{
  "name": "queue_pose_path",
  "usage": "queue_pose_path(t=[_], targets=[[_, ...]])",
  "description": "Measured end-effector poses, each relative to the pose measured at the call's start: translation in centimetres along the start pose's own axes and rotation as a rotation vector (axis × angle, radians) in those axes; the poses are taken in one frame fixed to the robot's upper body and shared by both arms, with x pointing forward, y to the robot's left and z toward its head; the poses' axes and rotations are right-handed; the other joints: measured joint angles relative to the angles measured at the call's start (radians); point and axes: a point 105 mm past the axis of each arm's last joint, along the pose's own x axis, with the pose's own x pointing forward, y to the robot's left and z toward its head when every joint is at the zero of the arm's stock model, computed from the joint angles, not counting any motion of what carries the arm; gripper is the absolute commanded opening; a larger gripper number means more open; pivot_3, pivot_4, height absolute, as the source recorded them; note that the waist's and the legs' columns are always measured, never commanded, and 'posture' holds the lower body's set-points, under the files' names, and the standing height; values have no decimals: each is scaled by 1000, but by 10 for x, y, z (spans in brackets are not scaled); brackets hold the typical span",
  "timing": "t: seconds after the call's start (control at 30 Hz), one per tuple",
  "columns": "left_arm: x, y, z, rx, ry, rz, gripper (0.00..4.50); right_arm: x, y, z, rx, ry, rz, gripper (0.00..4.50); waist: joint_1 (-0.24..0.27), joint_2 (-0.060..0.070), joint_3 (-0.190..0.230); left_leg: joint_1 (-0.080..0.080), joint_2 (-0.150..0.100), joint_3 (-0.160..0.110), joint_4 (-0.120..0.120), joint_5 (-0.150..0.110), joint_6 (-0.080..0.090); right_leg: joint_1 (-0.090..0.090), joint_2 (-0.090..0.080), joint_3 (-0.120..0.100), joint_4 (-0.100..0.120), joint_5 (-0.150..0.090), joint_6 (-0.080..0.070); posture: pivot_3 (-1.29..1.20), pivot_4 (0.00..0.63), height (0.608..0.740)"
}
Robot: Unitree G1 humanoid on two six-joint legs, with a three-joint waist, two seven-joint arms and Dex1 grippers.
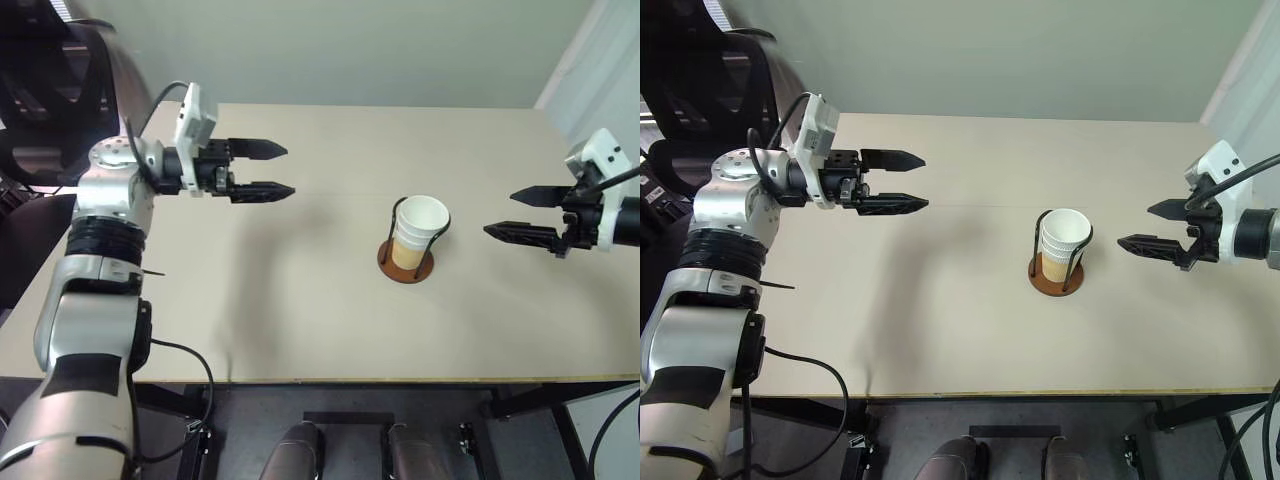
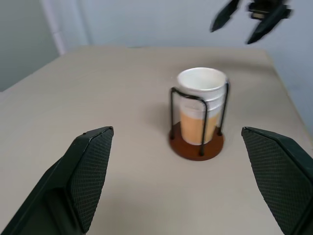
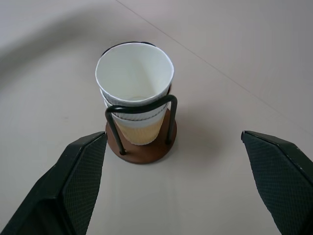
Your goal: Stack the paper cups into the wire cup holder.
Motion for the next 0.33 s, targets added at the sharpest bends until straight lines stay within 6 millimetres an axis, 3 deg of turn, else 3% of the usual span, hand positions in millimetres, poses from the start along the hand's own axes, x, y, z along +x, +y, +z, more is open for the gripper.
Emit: queue_pose_path(t=[0.33], targets=[[-17, 8, -2, 7, 51, 85, 4500, 5, 8, -2, -22, -5, 18, 4465, 4, 0, 0, -1, 0, 0, 0, 0, 1, 0, 0, 0, -1, 0, 1, 0, 150, 740]])
